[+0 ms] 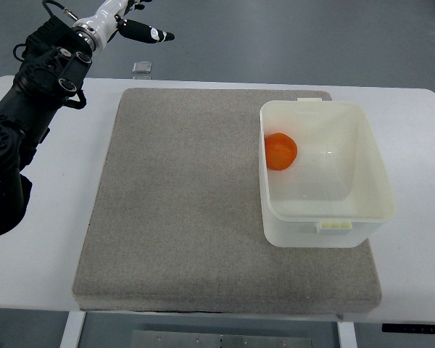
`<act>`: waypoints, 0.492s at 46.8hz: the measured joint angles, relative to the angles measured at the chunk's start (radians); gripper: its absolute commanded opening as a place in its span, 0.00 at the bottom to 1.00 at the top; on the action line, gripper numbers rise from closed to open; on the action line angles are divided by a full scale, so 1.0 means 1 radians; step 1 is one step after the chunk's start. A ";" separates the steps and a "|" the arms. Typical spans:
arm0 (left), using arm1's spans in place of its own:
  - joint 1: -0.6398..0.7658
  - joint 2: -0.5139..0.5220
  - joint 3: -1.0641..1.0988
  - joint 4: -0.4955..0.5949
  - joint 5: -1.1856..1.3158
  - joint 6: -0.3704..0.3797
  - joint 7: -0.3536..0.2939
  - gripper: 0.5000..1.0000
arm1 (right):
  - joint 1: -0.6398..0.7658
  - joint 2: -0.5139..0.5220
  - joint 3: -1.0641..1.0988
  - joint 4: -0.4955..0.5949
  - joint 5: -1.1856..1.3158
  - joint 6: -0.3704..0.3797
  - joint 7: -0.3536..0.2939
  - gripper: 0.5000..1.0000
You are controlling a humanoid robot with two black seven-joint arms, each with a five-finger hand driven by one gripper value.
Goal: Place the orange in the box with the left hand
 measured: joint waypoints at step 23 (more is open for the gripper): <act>0.010 0.000 -0.108 -0.011 -0.253 0.023 0.164 0.65 | 0.000 0.000 0.000 0.000 0.000 0.000 0.000 0.85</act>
